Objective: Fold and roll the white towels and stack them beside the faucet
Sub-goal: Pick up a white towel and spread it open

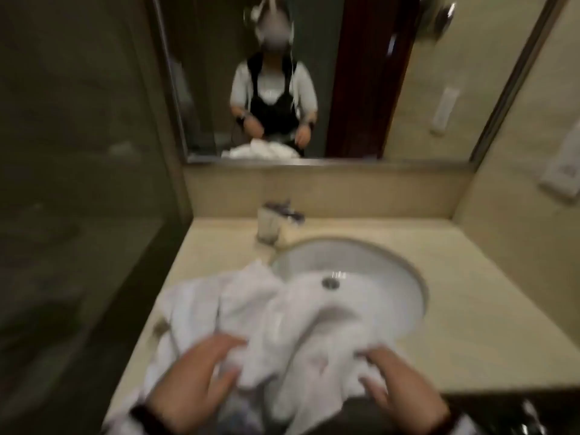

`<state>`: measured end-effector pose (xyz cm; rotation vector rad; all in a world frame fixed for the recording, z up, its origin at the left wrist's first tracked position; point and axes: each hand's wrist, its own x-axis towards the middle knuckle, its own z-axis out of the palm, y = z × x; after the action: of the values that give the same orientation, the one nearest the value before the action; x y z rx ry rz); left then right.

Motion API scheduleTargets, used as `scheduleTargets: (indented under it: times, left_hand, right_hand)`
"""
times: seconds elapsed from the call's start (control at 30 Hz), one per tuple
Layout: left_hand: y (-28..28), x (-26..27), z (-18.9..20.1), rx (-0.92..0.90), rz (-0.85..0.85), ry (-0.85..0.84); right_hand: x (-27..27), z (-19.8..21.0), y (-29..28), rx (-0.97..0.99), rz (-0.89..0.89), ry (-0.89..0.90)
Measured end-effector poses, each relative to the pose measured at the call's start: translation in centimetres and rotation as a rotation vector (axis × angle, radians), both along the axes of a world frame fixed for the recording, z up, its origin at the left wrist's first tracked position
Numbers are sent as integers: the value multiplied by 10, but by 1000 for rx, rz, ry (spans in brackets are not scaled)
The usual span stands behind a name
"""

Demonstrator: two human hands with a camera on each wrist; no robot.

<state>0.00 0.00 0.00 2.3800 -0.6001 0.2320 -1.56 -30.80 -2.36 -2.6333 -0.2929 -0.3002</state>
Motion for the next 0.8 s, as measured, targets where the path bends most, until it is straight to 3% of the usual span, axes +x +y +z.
scheduleTargets:
  times: [0.1, 0.23, 0.3, 0.47, 0.57, 0.67, 0.73, 0.8]
  left_hand:
    - [-8, 38, -9, 163, 52, 116]
    - [-16, 72, -36, 549, 127, 287]
    - [-18, 79, -47, 669, 132, 277]
    - [-14, 90, -46, 589, 135, 191]
    - [-6, 95, -35, 347, 123, 182]
    - [4, 90, -20, 80, -21, 275]
    - [4, 92, -15, 175, -81, 337]
    - [-3, 101, -14, 378, -43, 261]
  right_hand:
    - [36, -15, 30, -68, 170, 311]
    - [65, -33, 85, 86, 129, 327]
    - [78, -46, 98, 82, 111, 379]
    - [93, -45, 113, 66, 10, 391]
    - [96, -11, 103, 212, -15, 244]
    - [95, 41, 87, 344, -61, 57]
    - [95, 71, 80, 564, -43, 21]
    - [96, 89, 80, 779, 23, 15]
